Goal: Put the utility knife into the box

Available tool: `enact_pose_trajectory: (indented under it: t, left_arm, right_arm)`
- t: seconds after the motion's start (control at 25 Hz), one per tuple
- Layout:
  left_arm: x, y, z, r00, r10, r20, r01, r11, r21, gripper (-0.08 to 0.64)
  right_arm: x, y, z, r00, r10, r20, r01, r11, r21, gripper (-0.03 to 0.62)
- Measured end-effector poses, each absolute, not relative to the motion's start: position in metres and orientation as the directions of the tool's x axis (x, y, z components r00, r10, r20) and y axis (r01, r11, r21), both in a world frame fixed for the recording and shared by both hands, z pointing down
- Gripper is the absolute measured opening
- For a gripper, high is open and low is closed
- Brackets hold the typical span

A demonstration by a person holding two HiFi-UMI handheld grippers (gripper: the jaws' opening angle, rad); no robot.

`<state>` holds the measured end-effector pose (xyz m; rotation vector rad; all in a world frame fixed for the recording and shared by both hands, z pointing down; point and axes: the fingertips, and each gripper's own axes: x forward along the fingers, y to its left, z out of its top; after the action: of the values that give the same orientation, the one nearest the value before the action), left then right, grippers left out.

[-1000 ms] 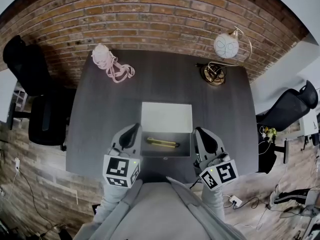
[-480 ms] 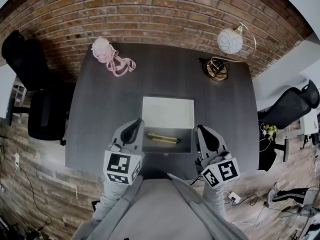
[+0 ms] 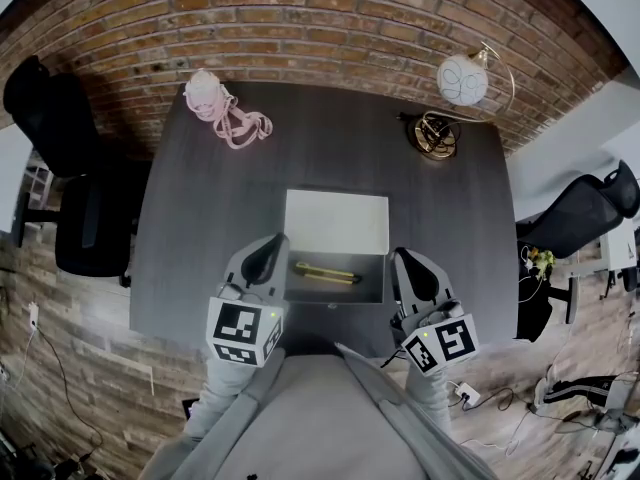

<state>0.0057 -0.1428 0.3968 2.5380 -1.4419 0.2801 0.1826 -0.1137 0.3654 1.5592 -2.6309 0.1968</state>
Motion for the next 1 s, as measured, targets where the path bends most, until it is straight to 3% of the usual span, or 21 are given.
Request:
enact_pose_trajectory:
  t: [1.0]
  left_arm:
    - [0.005,-0.143,0.401,0.485,-0.828,0.280,-0.872,-0.481,0.090,0.018]
  right_arm:
    - [0.178,-0.115,0.377,-0.493,-0.854,0.170,-0.869,0.491,-0.053,0.017]
